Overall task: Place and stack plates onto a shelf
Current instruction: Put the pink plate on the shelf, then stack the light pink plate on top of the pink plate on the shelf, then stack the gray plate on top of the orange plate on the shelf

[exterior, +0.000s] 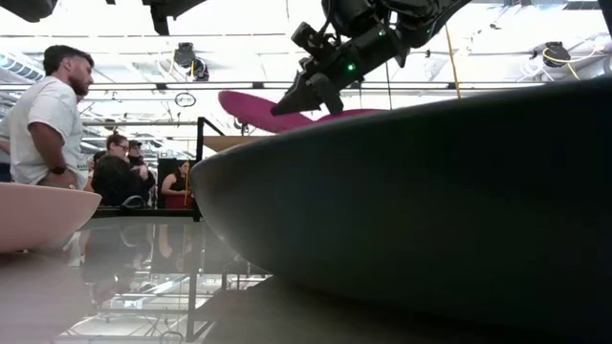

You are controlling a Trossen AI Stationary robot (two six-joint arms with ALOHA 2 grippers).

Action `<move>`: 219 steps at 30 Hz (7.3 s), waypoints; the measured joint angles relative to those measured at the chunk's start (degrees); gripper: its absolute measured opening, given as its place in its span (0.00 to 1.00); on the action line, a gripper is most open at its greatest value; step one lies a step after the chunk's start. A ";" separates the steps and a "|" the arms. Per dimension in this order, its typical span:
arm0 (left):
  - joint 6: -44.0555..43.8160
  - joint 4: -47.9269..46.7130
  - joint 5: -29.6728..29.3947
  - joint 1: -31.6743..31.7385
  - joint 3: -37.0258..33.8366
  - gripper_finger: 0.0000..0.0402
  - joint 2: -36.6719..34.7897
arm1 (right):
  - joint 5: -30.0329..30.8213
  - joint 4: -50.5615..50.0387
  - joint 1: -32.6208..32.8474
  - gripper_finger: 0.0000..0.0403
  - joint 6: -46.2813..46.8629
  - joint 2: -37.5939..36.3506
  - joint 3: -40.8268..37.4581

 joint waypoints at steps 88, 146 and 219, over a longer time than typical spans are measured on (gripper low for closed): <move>-25.57 -59.53 29.72 -16.87 16.92 0.54 37.70 | 21.16 14.57 37.65 0.28 28.23 -62.30 -50.80; -10.07 -75.82 38.27 46.92 51.95 0.03 32.70 | 21.14 14.46 37.65 0.28 28.34 -62.30 -50.80; -8.68 2.29 5.97 1.26 -6.73 0.29 4.87 | 6.95 -26.57 31.26 0.28 43.94 -49.88 -34.25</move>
